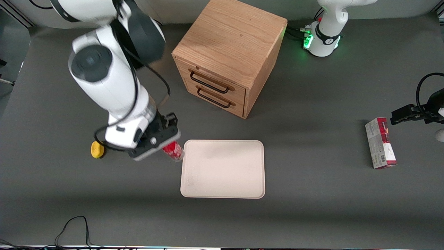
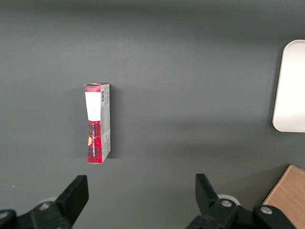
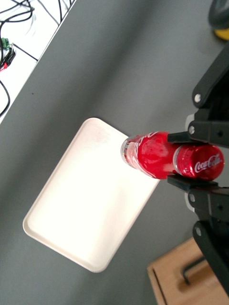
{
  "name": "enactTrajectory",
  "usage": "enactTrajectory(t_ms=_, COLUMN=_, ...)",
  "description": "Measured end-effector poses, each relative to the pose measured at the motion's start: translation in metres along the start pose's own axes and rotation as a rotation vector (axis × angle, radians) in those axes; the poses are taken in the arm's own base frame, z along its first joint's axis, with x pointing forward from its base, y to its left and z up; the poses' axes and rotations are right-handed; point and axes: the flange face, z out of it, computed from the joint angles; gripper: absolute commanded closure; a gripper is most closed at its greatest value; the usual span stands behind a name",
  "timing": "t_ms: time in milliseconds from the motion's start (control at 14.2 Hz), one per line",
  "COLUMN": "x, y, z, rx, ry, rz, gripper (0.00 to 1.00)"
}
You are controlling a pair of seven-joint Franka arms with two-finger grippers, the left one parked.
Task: Place coke bottle on tray
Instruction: 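Carry the bottle over the white tray with the right gripper, then set the bottle upright on the tray and open the right gripper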
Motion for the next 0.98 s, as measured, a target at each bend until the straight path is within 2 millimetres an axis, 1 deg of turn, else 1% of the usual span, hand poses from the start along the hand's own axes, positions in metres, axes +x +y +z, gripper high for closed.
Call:
enactTrajectory(t_ms=211, x=0.022, y=0.006, z=0.085, rx=-0.004, ry=-0.012, rz=0.006, gripper=1.00)
enactTrajectory(t_ms=281, x=0.026, y=0.007, z=0.110, rx=-0.006, ry=-0.015, rz=0.007, gripper=1.00)
enactTrajectory(t_ms=351, x=0.030, y=0.008, z=0.132, rx=-0.007, ry=-0.013, rz=0.008, gripper=1.00)
enactTrajectory(t_ms=491, x=0.035, y=0.009, z=0.165, rx=-0.010, ry=-0.005, rz=0.008, gripper=1.00)
enactTrajectory(t_ms=561, x=0.036, y=0.010, z=0.177, rx=-0.010, ry=-0.004, rz=0.009, gripper=1.00)
enactTrajectory(t_ms=772, x=0.037, y=0.011, z=0.201, rx=-0.011, ry=-0.009, rz=0.010, gripper=1.00)
enactTrajectory(t_ms=842, x=0.037, y=0.011, z=0.205, rx=-0.011, ry=-0.012, rz=0.010, gripper=0.85)
enactTrajectory(t_ms=912, x=0.037, y=0.011, z=0.205, rx=-0.011, ry=-0.011, rz=0.010, gripper=0.29)
enactTrajectory(t_ms=982, x=0.037, y=0.011, z=0.205, rx=-0.011, ry=-0.010, rz=0.010, gripper=0.00)
